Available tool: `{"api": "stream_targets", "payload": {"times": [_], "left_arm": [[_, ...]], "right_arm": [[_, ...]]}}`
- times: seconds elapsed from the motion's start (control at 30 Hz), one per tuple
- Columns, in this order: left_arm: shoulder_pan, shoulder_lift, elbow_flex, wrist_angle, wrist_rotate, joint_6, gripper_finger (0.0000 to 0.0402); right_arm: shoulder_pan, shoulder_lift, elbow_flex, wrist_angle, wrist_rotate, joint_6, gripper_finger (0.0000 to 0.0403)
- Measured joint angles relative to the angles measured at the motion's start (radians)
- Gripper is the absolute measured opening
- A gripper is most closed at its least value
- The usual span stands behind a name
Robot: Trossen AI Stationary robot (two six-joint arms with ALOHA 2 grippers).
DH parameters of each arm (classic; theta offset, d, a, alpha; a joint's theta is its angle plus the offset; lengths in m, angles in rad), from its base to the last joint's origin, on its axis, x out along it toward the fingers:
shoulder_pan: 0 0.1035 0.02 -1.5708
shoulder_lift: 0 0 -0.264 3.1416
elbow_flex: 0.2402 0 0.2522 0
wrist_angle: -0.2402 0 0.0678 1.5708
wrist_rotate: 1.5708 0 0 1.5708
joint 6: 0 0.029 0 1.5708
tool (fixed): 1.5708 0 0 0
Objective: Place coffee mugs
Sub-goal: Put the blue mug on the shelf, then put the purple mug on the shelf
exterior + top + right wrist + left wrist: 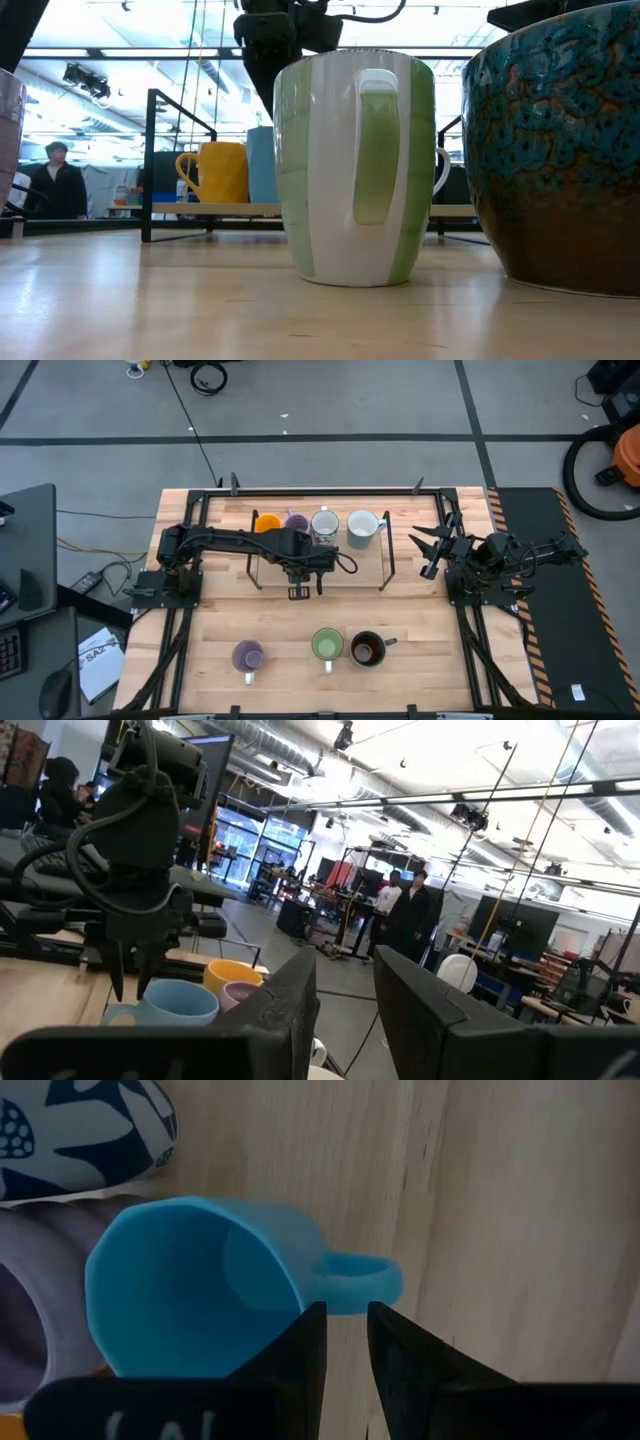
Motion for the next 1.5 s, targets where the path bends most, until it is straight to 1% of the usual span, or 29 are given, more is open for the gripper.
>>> {"api": "stream_targets", "payload": {"times": [0.07,0.2,0.43,0.53,0.77,1.0,1.07,1.13,1.2,1.27,1.4,1.5], "left_arm": [[-0.003,0.000,0.000,0.000,0.004,0.000,0.0082],[-0.011,-0.001,0.000,-0.002,0.094,-0.012,0.0082],[-0.065,-0.023,0.001,-0.054,0.257,-0.188,0.0082],[-0.117,-0.022,0.001,-0.099,0.281,-0.266,0.0082],[-0.288,-0.018,0.001,-0.134,0.270,-0.392,0.0082],[-0.458,-0.022,0.001,-0.179,0.288,-0.435,0.0082],[-0.504,-0.022,0.001,-0.180,0.253,-0.437,0.0082],[-0.543,-0.022,0.001,-0.194,0.183,-0.447,0.0085],[-0.577,-0.022,0.001,-0.209,0.109,-0.452,0.0095],[-0.600,-0.022,0.001,-0.218,0.071,-0.450,0.0111],[-0.619,-0.022,0.001,-0.236,0.076,-0.494,0.0151],[-0.618,-0.017,0.001,-0.235,0.072,-0.476,0.0167]], "right_arm": [[0.000,0.000,0.000,0.000,0.000,0.000,0.0110],[0.000,0.000,0.000,0.000,0.000,-0.002,0.0110],[0.000,0.000,0.000,0.017,0.000,-0.038,0.0110],[0.000,0.000,0.000,0.023,-0.007,-0.062,0.0110],[0.000,0.000,0.000,0.048,-0.073,-0.084,0.0110],[0.000,0.000,0.000,0.052,-0.077,-0.068,0.0110],[0.000,0.000,0.000,0.051,-0.077,-0.061,0.0110],[0.000,0.000,0.000,0.047,-0.077,-0.059,0.0110],[0.000,0.000,0.000,0.046,-0.077,-0.054,0.0110],[0.000,0.000,0.000,0.043,-0.078,-0.044,0.0110],[0.000,0.000,0.000,0.038,-0.078,-0.039,0.0110],[0.000,0.000,0.000,0.035,-0.082,-0.029,0.0110]]}}
